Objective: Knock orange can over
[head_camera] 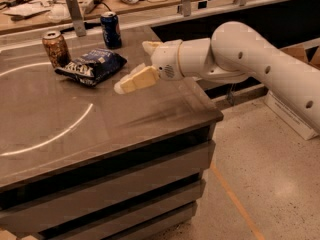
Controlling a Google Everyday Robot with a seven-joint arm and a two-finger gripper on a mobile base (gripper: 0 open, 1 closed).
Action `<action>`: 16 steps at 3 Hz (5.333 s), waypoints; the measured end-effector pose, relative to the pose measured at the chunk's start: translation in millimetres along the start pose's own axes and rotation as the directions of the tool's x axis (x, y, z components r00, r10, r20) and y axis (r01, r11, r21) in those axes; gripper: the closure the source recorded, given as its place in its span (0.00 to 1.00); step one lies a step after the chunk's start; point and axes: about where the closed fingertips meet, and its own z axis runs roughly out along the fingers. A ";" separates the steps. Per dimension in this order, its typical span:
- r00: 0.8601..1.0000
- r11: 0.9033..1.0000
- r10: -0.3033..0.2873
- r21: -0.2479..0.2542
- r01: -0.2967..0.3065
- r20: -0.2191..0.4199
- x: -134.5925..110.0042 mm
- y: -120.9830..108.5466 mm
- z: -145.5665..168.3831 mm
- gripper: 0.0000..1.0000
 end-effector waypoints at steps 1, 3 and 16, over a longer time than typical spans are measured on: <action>0.999 0.999 -0.002 0.039 0.001 0.034 -1.8 -24.5 51.0 0.00; 0.994 0.999 -0.029 0.038 0.025 0.108 -29.0 -45.0 110.2 0.00; 0.817 0.815 -0.576 -0.094 0.571 -0.032 -40.9 -20.3 23.3 1.00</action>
Offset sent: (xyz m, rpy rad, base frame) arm 0.0888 0.0839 -0.0069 0.0852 -0.0718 -0.0654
